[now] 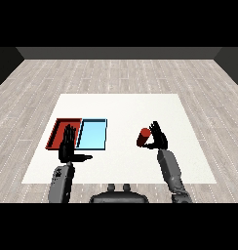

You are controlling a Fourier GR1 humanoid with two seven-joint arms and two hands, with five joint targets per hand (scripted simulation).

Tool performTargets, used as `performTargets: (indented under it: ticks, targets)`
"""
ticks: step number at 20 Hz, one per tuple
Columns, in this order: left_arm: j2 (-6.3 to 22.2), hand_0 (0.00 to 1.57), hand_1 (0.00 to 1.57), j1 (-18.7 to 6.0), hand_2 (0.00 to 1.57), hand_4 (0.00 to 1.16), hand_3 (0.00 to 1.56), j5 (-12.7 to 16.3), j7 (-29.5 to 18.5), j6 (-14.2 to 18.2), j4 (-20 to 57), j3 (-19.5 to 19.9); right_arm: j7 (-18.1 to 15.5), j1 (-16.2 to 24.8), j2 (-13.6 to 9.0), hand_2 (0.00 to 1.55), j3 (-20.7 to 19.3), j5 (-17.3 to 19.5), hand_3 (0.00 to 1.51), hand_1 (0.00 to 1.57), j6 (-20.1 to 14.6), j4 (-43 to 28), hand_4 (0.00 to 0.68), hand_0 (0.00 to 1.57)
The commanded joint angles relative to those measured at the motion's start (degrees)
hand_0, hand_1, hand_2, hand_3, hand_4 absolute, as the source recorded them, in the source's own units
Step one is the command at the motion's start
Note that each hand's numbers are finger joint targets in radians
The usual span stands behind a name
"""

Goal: Pick the red can and put it in the red box

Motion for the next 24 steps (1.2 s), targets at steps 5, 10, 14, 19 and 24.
performTargets:
  ticks: [5, 10, 14, 19, 24]
  targets:
    - [-0.7, 0.0, 0.0, 1.5, 0.0, 0.0, 0.0, -0.6, 1.6, 1.4, -2.3, -1.0, -3.1, -1.2, 1.2, 0.0, 1.2, 1.6, 0.0, 0.0, -1.3, 5.6, 0.0, 0.0]
    - [0.3, 0.0, 0.0, 2.4, 0.0, 0.0, 0.0, 0.8, 0.7, -0.9, -2.5, -0.2, -4.1, -5.6, -0.6, 0.0, -0.5, 1.1, 0.0, 0.0, -1.5, 11.6, 0.0, 0.0]
    - [0.5, 0.0, 0.0, 0.1, 0.0, 0.0, 0.0, -0.1, -0.2, -0.3, 0.5, 0.4, -3.7, -7.3, 1.6, 0.0, 0.3, 1.9, 0.0, 0.0, -4.2, 13.1, 0.0, 0.0]
    - [0.3, 0.0, 0.0, -2.7, 0.0, 0.0, 0.0, 1.0, 6.0, 2.3, -5.2, 0.7, 1.2, -1.2, 1.4, 0.0, 2.9, 1.6, 0.0, 0.0, -4.0, 2.0, 0.0, 0.0]
    - [0.3, 0.0, 0.0, 0.0, 0.0, 0.0, 0.0, 0.2, -2.0, -0.9, 1.9, 0.6, -7.9, -9.5, 3.0, 0.0, 0.6, 2.6, 0.0, 0.0, -4.6, 17.1, 0.0, 0.0]
